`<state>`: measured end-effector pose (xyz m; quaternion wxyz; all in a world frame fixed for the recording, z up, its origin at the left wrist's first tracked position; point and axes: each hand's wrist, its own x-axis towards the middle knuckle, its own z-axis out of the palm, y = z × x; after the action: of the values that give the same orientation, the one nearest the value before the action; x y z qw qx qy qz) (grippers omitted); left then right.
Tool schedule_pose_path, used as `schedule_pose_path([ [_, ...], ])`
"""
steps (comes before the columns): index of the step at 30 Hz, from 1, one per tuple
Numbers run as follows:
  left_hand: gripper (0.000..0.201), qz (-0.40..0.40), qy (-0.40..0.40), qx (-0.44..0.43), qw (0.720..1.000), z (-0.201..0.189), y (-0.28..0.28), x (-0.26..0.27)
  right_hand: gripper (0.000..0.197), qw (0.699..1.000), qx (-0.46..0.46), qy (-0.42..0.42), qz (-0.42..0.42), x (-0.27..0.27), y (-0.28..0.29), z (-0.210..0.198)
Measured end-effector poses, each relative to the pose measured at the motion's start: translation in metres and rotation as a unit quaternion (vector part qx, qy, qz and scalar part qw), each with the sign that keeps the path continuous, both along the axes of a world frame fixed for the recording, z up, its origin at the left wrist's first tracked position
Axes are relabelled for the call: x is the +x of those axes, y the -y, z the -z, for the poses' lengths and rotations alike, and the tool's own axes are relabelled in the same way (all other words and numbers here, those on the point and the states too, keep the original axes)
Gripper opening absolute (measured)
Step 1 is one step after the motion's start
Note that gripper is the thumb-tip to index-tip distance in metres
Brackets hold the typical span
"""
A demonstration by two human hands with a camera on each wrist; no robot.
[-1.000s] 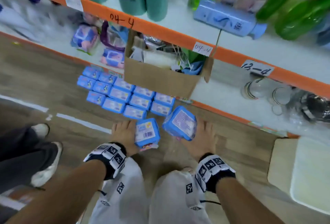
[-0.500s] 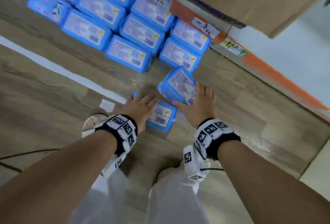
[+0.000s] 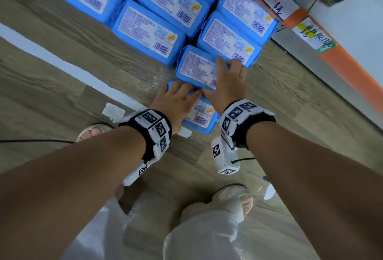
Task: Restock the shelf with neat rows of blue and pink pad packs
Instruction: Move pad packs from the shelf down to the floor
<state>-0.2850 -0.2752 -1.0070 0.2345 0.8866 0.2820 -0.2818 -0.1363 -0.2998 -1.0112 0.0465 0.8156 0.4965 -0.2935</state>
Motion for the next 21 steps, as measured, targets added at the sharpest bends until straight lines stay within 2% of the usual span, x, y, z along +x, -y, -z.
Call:
schedule_pose_path([
  [6,0.094,-0.009,0.003,0.006,1.000,0.011,0.006,0.007,0.062,0.997,0.007,-0.082,-0.009,0.012,0.014,0.004],
  [9,0.091,-0.016,0.004,0.012,1.000,0.019,0.004,0.010,0.063,0.995,0.008,-0.101,-0.016,0.013,0.033,0.002],
  [11,0.091,-0.016,-0.002,0.025,1.000,0.023,0.002,0.009,0.068,0.994,0.003,-0.107,-0.017,0.011,0.048,0.000],
  [16,0.085,-0.067,0.003,0.035,0.997,0.023,0.000,0.001,0.097,0.994,-0.037,-0.097,-0.033,-0.002,0.071,0.005],
  [21,0.085,-0.077,0.014,0.047,0.996,0.026,0.002,0.004,0.103,0.996,-0.031,-0.078,-0.025,-0.011,0.073,0.014],
])
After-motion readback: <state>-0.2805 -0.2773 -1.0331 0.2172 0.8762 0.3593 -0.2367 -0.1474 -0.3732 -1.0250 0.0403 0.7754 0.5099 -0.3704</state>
